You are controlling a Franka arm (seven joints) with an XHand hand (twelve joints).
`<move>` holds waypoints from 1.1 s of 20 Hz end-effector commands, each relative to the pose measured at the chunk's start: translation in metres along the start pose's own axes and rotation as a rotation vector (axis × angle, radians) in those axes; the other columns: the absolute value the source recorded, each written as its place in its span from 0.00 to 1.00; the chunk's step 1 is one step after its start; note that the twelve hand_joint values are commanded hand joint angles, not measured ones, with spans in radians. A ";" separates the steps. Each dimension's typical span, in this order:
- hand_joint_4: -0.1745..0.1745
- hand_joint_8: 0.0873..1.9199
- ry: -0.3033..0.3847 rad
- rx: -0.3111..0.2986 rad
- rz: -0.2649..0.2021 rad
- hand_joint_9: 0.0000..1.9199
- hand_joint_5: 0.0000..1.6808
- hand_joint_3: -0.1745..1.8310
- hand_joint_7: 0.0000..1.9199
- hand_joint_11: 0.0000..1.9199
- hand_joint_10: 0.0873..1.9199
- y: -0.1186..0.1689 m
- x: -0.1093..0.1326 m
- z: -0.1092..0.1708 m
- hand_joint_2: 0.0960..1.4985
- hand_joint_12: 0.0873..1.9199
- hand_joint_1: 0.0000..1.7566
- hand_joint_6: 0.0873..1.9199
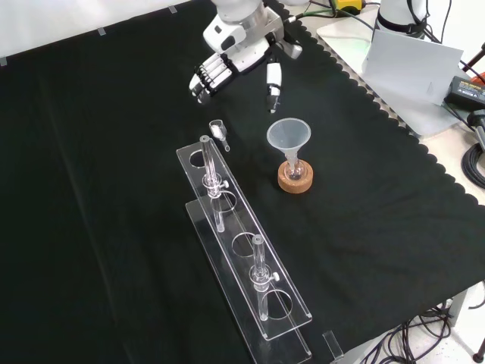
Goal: Pick up the weighing funnel.
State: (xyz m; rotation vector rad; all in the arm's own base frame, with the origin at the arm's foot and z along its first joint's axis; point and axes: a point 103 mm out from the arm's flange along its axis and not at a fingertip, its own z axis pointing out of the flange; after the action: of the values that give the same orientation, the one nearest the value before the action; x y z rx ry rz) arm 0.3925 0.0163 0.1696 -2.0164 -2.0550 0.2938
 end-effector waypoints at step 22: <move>0.52 0.00 0.068 -0.023 -0.008 0.03 0.00 0.09 0.04 0.00 0.00 0.037 -0.031 0.074 0.43 0.29 0.30 0.00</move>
State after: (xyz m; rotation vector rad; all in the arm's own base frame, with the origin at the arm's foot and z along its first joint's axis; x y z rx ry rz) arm 0.4105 -0.0200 0.0947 -2.0225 -2.0397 0.1867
